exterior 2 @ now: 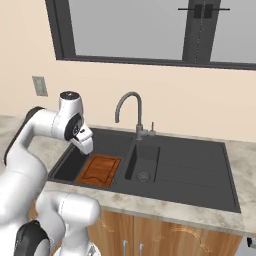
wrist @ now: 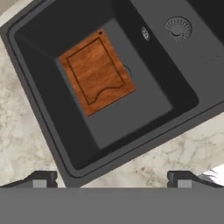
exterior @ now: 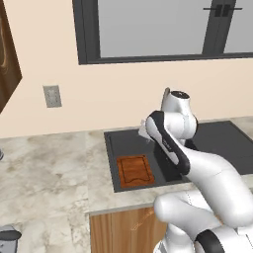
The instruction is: Move the cutting board and knife to the sink. Then move spray from the cabinet to the counter.
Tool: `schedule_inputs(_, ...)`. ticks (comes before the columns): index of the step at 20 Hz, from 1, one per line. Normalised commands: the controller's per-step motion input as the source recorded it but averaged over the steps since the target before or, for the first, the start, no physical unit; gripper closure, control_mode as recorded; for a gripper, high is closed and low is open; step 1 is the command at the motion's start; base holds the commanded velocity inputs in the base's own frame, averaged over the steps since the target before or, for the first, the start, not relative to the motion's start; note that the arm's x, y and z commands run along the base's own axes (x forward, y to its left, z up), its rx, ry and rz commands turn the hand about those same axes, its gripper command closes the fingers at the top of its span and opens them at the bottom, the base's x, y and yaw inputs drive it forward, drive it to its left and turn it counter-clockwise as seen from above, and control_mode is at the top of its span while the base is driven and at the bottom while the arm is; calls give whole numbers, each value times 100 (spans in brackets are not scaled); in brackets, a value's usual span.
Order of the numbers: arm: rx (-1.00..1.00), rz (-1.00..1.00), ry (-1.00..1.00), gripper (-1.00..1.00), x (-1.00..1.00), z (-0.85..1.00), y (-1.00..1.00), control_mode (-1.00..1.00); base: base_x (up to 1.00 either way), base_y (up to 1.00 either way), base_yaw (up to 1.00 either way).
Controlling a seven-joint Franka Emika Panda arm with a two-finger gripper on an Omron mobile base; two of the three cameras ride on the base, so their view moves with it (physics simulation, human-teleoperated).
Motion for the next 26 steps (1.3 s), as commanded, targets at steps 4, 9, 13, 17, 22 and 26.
schedule_inputs(4, 0, 14, -19, -100, -49, 13, -8, -100, 0, 0, 0)
schedule_inputs(9, 0, 16, -12, -100, -39, 12, -4, -100, 0, 0, 0)
schedule_inputs(13, -2, 20, -11, -100, -34, 11, 0, -100, 0, 0, 0)
schedule_inputs(17, -8, 13, -3, -100, -28, 16, -1, -100, 0, 0, 0)
schedule_inputs(22, -12, 7, 3, -100, -27, 19, -6, -100, 0, 0, 0)
schedule_inputs(26, -7, 2, 1, -100, -14, 5, -3, -100, 0, 0, 0)
